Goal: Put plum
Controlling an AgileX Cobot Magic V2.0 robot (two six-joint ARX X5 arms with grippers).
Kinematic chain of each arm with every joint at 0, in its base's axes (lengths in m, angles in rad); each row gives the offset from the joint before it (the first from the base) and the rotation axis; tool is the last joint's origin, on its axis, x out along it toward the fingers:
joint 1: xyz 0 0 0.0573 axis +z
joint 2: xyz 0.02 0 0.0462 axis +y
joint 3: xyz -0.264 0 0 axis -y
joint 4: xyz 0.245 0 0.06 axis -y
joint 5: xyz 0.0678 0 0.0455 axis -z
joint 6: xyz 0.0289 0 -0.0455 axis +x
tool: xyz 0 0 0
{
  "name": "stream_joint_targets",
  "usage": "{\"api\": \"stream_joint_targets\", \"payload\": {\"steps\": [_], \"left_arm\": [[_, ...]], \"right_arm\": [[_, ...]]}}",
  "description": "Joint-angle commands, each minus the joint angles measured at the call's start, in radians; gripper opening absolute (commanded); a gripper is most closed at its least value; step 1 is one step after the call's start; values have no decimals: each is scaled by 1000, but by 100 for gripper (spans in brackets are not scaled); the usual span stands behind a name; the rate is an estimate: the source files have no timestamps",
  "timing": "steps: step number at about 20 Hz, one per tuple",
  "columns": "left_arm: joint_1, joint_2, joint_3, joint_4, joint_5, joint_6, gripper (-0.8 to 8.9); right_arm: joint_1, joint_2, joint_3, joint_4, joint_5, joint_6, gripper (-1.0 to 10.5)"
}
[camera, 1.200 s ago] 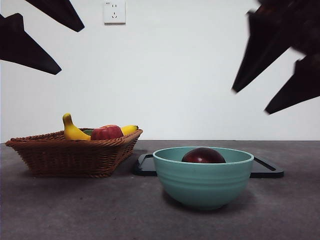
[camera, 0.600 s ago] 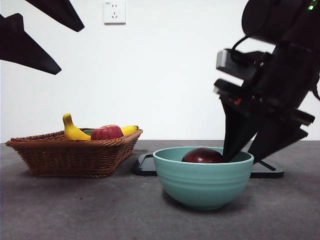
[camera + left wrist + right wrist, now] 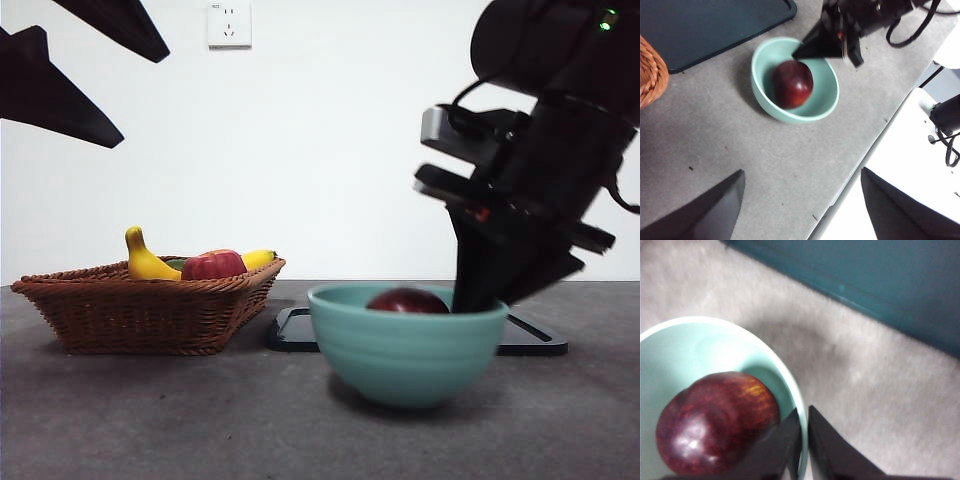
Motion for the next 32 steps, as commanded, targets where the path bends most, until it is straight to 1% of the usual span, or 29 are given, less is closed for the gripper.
{"api": "stream_joint_targets", "payload": {"steps": [1,4,9,14,20,27,28,29,30,31,32], "left_arm": [[-6,6,8,12,6,8,373],[-6,6,8,12,6,8,373],[-6,6,8,11,6,8,373],[-6,6,8,8,6,8,373],[-6,6,8,7,6,8,373],[-6,6,8,5,6,8,373],[-6,6,8,5,6,8,373],[-6,6,8,5,6,8,373],[-6,6,8,6,6,8,374],[-6,6,8,6,6,8,373],[-6,6,8,6,6,8,373]], "right_arm": [[-6,2,76,19,13,24,4],[-39,11,153,19,53,23,4],[-129,116,306,6,49,14,4],[-171,264,416,4,46,9,4],[-175,389,449,28,47,3,4],[-175,409,449,21,48,2,5],[-175,409,449,18,48,3,19],[-175,409,449,18,48,3,57],[-175,409,449,18,48,3,123],[-176,407,449,18,50,3,165],[-177,400,449,18,51,4,176]]}}
